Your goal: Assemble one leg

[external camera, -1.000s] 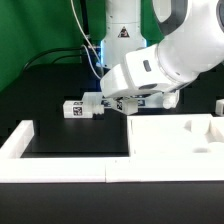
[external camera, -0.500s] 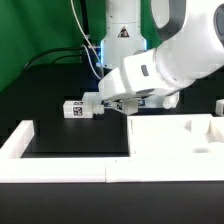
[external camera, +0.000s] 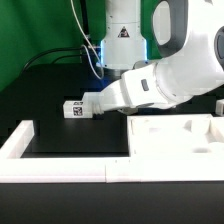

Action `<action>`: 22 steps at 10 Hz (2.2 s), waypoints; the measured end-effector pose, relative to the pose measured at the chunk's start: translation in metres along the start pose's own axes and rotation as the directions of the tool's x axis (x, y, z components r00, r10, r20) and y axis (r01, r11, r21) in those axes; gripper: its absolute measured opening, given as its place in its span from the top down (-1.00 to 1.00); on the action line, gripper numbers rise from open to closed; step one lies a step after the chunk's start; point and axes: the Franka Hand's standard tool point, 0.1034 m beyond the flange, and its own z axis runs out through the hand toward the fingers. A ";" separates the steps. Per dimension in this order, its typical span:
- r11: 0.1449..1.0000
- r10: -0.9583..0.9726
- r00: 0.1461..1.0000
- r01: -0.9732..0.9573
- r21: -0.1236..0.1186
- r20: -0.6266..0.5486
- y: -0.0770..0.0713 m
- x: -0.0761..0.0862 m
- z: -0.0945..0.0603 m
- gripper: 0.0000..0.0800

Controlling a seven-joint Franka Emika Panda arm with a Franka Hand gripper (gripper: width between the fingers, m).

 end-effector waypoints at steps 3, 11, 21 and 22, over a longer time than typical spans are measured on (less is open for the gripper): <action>1.000 -0.001 1.000 0.001 0.000 0.001 0.000 0.000 0.000 0.28; 1.000 -0.006 1.000 0.006 0.025 -0.024 0.010 -0.038 -0.069 0.29; 0.999 -0.010 0.765 0.041 0.034 -0.644 0.052 -0.049 -0.194 0.29; 0.999 -0.013 0.732 0.041 0.025 -0.681 0.048 -0.046 -0.188 0.29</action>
Offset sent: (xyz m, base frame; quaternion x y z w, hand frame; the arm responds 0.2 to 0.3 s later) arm 0.0000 0.0000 0.0000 0.0000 0.0000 0.0000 1.0000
